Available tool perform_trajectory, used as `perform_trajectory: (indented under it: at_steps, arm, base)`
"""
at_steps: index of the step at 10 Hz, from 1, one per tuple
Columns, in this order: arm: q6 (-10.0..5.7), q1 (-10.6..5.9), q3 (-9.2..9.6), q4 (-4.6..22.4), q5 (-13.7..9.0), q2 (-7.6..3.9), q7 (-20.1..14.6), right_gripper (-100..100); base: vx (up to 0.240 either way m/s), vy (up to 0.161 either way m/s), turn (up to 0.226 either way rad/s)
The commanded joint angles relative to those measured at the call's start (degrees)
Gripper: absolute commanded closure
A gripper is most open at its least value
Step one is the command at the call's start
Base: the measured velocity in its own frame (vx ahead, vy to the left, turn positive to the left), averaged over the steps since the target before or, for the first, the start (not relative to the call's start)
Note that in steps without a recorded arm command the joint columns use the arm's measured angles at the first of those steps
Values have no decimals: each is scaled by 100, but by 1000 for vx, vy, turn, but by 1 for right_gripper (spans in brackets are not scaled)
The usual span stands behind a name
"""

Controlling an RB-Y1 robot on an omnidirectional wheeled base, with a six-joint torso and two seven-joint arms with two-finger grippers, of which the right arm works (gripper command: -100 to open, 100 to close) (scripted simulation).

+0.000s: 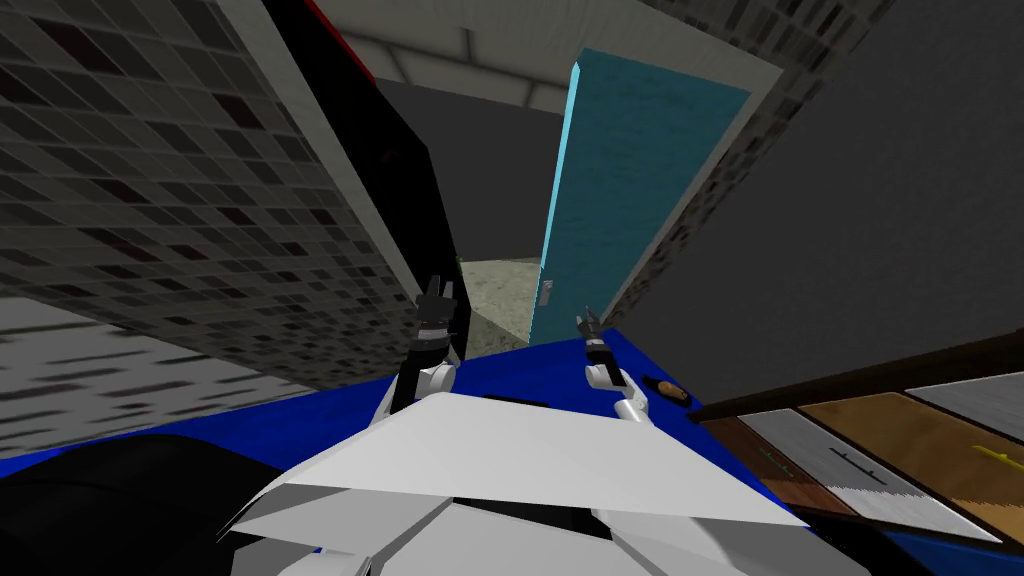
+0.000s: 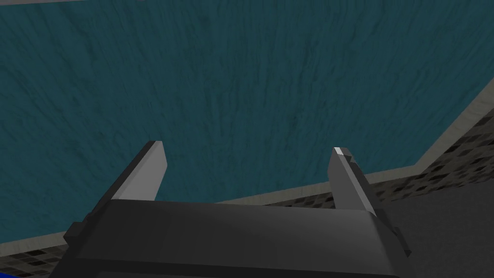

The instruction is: Push the door open

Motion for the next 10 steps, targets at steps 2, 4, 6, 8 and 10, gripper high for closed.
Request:
perform_trajectory:
  at_steps: [2,4,6,8,10]
  arm:
    - [29,-251,35,443,-59,-155,-93,-100]
    - [44,-456,64,833,-101,-263,-155,-100]
    - [51,-556,79,1060,-121,-315,-186,-100]
    - [65,-741,105,1369,-159,-411,-242,-100]
    - [72,-834,118,1585,-178,-459,-270,-100]
  base:
    - [-2,-76,236]
    - [-6,-79,203]
    - [-1,-42,82]
    - [-13,-62,228]
    - [-7,-65,119]
